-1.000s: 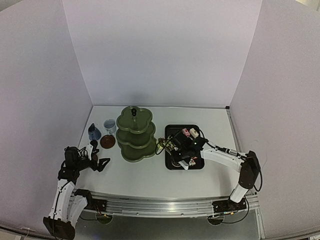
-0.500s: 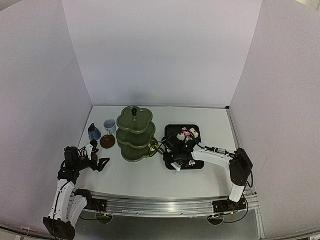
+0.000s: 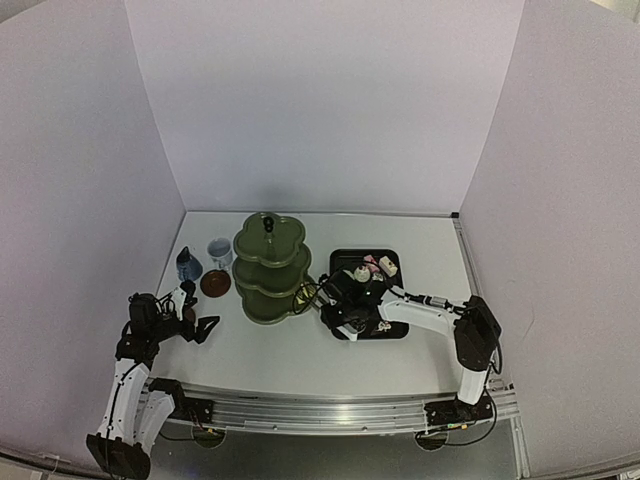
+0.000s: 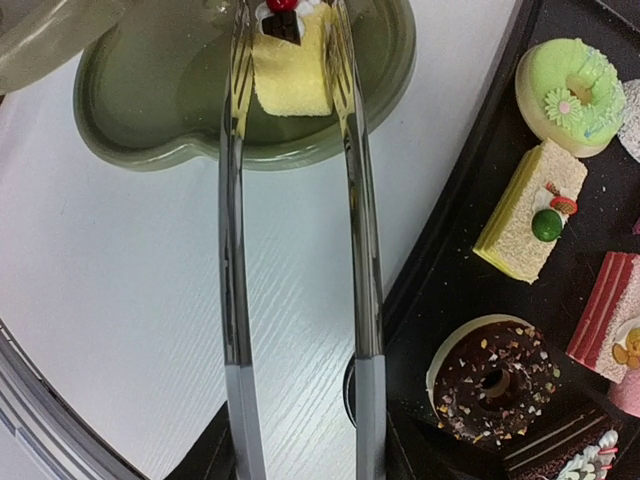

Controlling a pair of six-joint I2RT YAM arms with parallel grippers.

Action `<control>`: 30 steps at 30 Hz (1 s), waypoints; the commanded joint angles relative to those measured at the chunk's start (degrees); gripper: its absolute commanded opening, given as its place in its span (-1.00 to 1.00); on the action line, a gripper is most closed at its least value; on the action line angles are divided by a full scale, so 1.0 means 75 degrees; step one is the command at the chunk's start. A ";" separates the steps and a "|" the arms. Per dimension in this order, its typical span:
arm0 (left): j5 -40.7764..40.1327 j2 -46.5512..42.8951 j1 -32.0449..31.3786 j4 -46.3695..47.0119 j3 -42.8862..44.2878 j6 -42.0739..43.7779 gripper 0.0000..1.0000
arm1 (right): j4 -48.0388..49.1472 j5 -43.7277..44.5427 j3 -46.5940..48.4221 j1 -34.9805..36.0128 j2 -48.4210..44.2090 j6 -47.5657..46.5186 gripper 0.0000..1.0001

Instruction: Serve the afternoon tea

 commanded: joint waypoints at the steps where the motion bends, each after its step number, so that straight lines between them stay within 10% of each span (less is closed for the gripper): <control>1: -0.0007 0.0000 -0.0020 0.0154 -0.0029 0.0088 0.99 | 0.0278 0.0171 0.0514 0.0071 0.0249 -0.0011 -0.18; 30: -0.0010 0.0089 -0.0021 0.0165 -0.0087 0.0159 0.99 | -0.0683 0.0411 -0.0225 0.0084 -0.1303 0.0523 -0.14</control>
